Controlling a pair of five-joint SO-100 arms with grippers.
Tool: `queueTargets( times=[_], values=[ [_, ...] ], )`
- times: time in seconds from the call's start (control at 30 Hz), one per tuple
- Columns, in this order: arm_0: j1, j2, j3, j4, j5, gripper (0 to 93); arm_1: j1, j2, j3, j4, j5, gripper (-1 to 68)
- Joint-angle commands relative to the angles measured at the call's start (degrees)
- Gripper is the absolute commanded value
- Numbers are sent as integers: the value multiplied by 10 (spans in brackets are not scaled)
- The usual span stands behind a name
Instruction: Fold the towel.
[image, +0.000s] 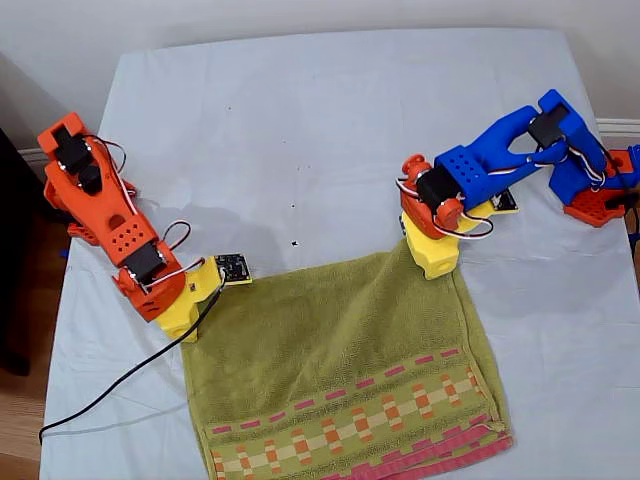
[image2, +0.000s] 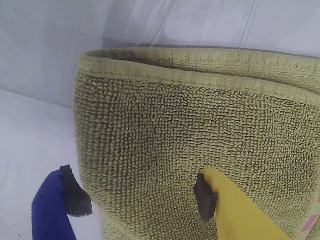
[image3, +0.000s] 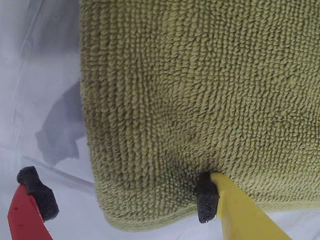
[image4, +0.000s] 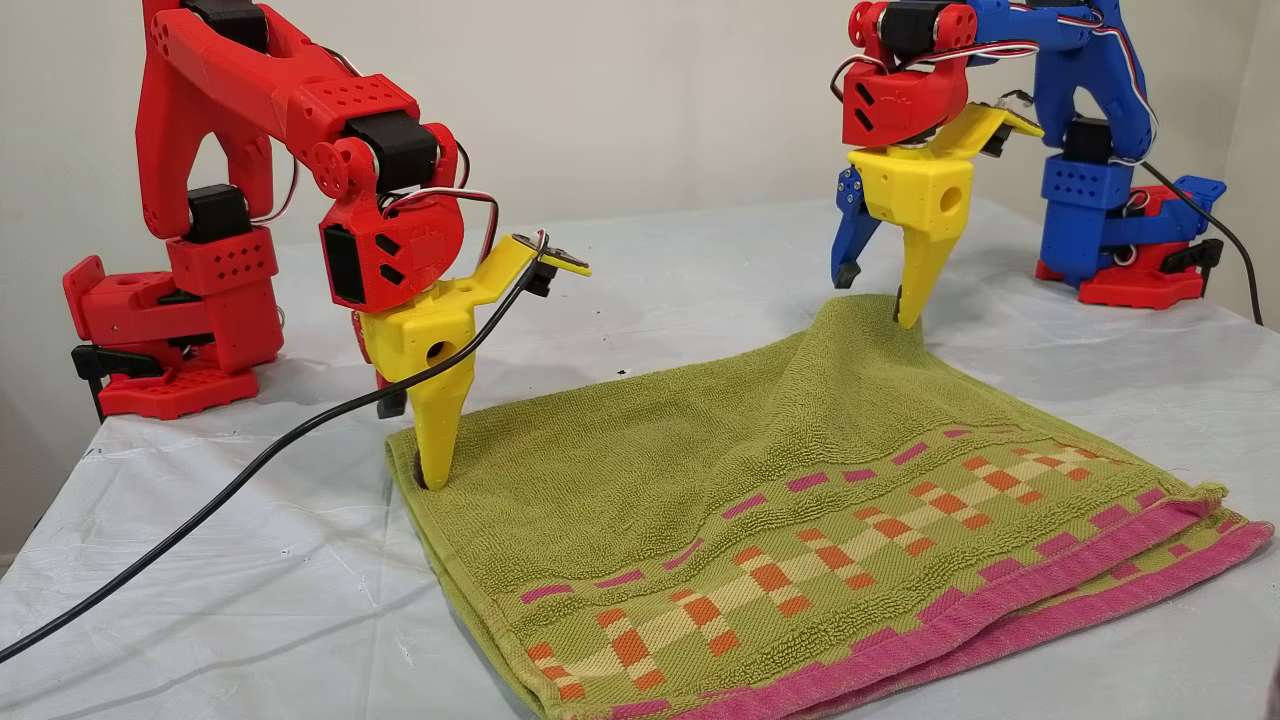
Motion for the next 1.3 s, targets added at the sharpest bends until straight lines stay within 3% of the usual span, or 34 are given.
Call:
queueTargets(
  times=[0.0,0.13,0.23,0.37,0.53,0.57,0.6,0.97,1.1,1.27],
  values=[
    [-17,15,-9,-38,8,590,2,25,-56,2,-6,448],
    [-18,20,-9,-37,12,557,1,19,-75,2,-9,447],
    [-24,31,9,-53,36,370,0,16,-83,2,-10,444],
    [-21,66,49,-55,28,304,-2,6,-105,2,-14,442],
    [-19,79,61,-47,21,151,-3,-6,-141,2,-18,423],
    [-19,78,56,-38,21,113,-3,-11,-151,2,-20,415],
    [-19,80,58,-37,25,14,-4,-12,-158,2,-22,412],
    [-18,98,60,-4,5,0,-4,-22,-180,2,-33,402],
    [-18,98,57,4,4,0,-1,6,-107,2,-18,461],
    [-18,98,51,15,4,0,17,67,16,2,-9,481]
  ],
)
